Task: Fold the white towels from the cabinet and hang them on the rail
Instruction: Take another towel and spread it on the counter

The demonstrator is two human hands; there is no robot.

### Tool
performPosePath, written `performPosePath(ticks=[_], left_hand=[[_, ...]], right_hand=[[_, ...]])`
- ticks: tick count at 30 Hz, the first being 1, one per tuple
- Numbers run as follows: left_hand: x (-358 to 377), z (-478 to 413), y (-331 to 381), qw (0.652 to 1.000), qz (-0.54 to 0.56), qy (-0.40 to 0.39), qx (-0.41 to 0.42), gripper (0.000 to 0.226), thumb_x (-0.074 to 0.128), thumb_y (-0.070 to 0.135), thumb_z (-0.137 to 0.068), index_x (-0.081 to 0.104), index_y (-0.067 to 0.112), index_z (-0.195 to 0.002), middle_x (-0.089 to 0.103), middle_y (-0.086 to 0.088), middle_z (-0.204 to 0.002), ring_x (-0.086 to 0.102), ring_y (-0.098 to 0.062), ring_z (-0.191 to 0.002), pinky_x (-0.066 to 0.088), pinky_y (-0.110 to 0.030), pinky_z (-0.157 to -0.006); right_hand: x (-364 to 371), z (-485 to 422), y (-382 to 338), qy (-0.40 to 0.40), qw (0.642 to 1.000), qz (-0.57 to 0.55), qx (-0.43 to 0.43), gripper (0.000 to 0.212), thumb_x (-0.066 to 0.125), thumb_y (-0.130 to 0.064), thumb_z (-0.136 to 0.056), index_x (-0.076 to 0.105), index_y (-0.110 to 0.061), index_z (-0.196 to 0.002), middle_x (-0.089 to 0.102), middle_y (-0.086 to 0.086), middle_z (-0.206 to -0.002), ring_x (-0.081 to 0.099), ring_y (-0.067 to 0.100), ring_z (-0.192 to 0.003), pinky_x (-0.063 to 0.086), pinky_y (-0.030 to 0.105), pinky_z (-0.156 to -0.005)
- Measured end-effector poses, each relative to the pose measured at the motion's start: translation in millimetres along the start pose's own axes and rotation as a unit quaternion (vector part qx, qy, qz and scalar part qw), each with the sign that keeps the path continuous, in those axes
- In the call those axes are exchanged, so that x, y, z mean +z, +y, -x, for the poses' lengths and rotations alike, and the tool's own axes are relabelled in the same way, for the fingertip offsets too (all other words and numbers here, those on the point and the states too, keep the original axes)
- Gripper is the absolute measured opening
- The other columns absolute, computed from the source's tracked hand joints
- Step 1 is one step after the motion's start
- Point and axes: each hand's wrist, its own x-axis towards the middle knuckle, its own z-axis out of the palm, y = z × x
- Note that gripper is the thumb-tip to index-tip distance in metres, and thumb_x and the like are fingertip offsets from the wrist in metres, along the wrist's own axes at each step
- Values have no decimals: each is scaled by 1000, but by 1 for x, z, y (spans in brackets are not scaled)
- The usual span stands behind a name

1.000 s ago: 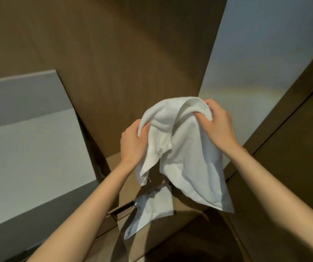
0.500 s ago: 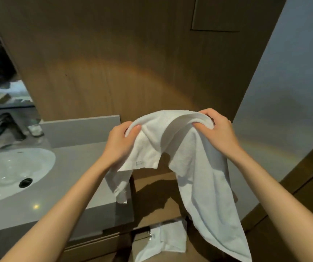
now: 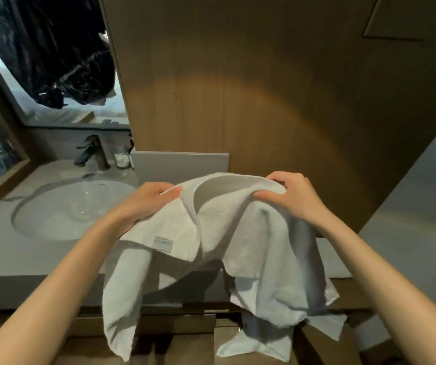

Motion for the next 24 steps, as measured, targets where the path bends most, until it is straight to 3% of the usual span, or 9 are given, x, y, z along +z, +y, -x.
performPosePath(ticks=[4,8,14,19,24], left_hand=[[-23,-39,-62,997,-77,-3,22,34,54,36,-97,71,6,-95,72,-13,-96,59,-12,-79,44,-28,-73],[-43,-84,-118,996,-85,-13,13,32,55,32,-96,72,6,-92,71,-3,-90,59,-11,-81,42,-16,-70],[-69,-143,-164,998,-65,1,-8,28,55,35,-96,72,14,-87,71,-1,-90,64,-18,-88,47,-33,-79],[-77,-173,-188,997,-66,10,-23,29,53,33,-97,63,12,-80,68,-18,-101,61,-34,-100,39,-30,-73],[-83,-196,-214,995,-92,48,-14,36,49,46,-95,70,18,-105,70,-3,-108,62,-27,-104,47,-38,-90]], right_hand=[[44,-32,5,-48,998,2,38,24,80,-39,-75,70,-26,-93,68,-13,-89,62,7,-85,49,19,-72],[96,-67,15,-51,994,-9,94,24,81,-33,-76,72,-19,-94,69,-6,-92,62,9,-88,45,18,-70],[149,-122,14,-9,992,33,121,19,79,-24,-79,70,-15,-94,70,-2,-96,63,14,-92,47,21,-75],[172,-150,7,14,990,64,122,16,79,-26,-79,66,-23,-89,66,-8,-89,61,10,-87,51,28,-78],[188,-176,12,29,988,88,120,16,77,-29,-82,66,-26,-93,67,-7,-94,62,12,-91,53,32,-82]])
